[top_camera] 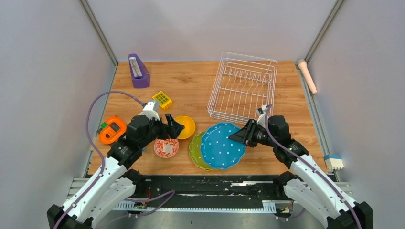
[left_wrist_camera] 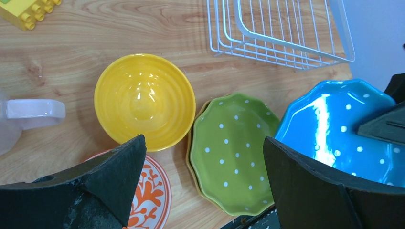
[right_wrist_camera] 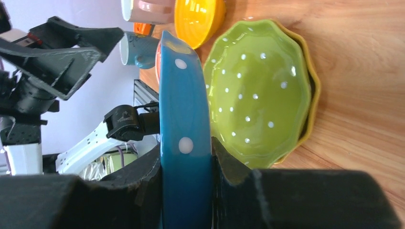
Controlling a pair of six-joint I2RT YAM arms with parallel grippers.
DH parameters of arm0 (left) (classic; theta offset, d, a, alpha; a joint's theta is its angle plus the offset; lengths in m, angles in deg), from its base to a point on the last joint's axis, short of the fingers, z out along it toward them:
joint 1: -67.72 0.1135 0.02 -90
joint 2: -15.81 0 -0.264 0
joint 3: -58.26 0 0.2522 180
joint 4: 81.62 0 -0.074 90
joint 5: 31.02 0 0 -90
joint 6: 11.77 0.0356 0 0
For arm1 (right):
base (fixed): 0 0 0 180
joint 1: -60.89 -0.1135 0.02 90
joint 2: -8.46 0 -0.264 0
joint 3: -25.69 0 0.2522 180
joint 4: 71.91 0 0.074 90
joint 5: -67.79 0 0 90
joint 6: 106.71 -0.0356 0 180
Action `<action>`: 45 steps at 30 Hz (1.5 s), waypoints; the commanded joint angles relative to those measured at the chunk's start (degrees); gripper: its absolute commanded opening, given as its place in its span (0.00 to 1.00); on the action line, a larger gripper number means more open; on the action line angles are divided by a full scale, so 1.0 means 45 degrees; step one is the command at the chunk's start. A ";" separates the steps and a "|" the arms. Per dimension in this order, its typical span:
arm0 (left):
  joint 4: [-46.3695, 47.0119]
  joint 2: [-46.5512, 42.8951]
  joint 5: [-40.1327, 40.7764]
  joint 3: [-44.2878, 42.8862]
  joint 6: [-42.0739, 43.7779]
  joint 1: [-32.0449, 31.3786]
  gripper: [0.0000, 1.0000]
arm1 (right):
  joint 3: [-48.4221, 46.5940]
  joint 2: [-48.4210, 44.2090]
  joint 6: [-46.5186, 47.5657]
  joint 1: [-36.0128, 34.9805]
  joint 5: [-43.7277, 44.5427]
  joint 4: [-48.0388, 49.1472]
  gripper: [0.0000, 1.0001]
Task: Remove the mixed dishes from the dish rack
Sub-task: Place the plate at the center of the board.
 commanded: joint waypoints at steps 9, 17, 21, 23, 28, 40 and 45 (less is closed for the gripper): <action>0.0630 0.0098 -0.0420 0.0057 -0.0144 0.0018 1.00 | 0.1604 -0.0704 -0.2340 -0.0679 0.1780 0.2030 0.00; 0.0685 0.0177 -0.0648 0.0113 -0.0203 0.0012 1.00 | 0.1381 0.0686 -0.2611 -0.2225 0.4325 0.1991 0.06; 0.0781 0.0085 -0.0809 0.0106 -0.0146 0.0012 1.00 | 0.1084 0.1585 -0.2748 -0.3096 0.5145 0.1990 0.16; 0.0806 0.0049 -0.0924 0.0061 -0.0009 0.0012 1.00 | 0.0935 0.1920 -0.2700 -0.3362 0.5461 0.1879 0.22; 0.1242 -0.0109 -0.1710 0.0229 0.0114 0.0013 1.00 | 0.0764 0.2089 -0.2555 -0.3701 0.6243 0.1559 0.40; 0.2468 -0.1044 -0.2788 0.0762 0.0059 0.0017 1.00 | 0.0352 0.2599 -0.1341 -0.3897 0.6262 0.1045 0.71; 0.2918 -0.1099 -0.3286 0.0851 0.0050 0.0012 1.00 | -0.0052 0.2909 -0.0709 -0.4125 0.5891 0.1014 0.76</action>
